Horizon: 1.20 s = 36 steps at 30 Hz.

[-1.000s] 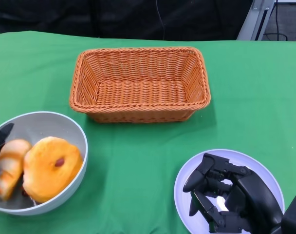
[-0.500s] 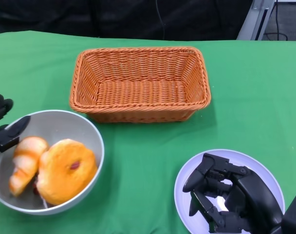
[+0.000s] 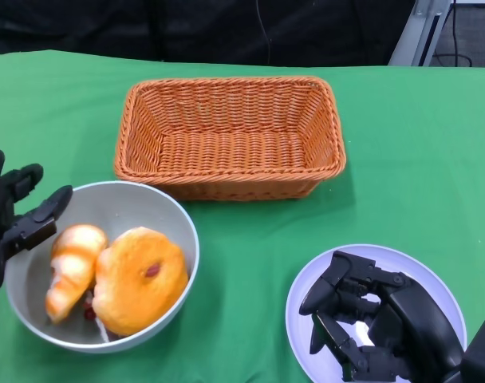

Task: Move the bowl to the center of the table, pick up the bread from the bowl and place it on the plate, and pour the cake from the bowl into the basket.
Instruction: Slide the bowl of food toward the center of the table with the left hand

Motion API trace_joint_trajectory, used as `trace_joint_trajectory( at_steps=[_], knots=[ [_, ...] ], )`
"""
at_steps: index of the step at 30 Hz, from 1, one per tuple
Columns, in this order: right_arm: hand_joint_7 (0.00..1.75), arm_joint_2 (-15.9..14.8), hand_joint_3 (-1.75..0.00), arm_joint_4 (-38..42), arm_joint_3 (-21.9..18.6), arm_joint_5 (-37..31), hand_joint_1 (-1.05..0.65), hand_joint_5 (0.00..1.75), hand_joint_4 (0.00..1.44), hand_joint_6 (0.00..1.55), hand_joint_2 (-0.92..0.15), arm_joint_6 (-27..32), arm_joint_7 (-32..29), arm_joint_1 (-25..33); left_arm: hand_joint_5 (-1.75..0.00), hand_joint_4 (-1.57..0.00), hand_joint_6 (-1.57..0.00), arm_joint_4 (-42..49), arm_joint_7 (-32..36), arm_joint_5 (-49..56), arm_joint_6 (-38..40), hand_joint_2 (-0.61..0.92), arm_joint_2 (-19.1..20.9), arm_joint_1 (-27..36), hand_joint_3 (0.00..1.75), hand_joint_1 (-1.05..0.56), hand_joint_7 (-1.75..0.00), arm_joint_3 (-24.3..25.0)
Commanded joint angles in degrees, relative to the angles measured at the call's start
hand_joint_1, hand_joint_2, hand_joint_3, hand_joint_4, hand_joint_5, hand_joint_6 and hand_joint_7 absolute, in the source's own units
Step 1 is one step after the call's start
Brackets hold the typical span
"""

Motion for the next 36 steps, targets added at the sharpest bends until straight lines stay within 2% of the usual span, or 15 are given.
trace_joint_trajectory(
  at_steps=[1,6,13,28,36],
  knots=[
    [1.30,-0.21,-0.96,-0.21,-0.39,-0.03,-0.18,1.56,0.73,0.73,-0.58,-0.24,-0.13,0.17,-0.01,-0.03,-0.05,-1.59,-0.46,-1.15,2.24,0.92,-0.67,0.38,0.51,-0.56,0.00,0.51],
    [1.29,-0.16,-0.96,-0.08,-0.37,-0.04,-0.18,1.57,0.73,0.73,-0.57,-0.33,-0.14,0.09,-0.02,-0.06,-0.08,-4.30,0.03,-0.54,4.46,0.92,-2.04,1.11,0.49,-0.56,-0.02,-0.70],
    [1.29,-0.22,-0.97,-0.14,-0.28,-0.24,-0.19,1.57,0.73,0.72,-0.57,-0.75,-0.08,0.09,0.00,-0.03,-0.03,-5.86,0.56,-0.56,6.02,0.92,-4.42,1.40,0.50,-0.55,0.00,-1.80],
    [1.28,-0.20,-0.94,-0.21,0.11,-0.62,-0.20,1.57,0.73,0.73,-0.59,-0.74,-0.13,0.03,-0.02,-0.05,-0.07,-8.63,1.53,-0.19,9.91,0.92,-8.72,1.60,0.51,-0.56,-0.01,-3.84],
    [1.27,-0.15,-0.92,-0.26,0.25,-0.76,-0.20,1.59,0.73,0.73,-0.59,-0.75,-0.17,0.23,-0.02,-0.05,-0.06,-9.45,1.71,-0.12,9.23,0.92,-10.14,2.20,0.53,-0.56,-0.01,-4.46]
  ],
)
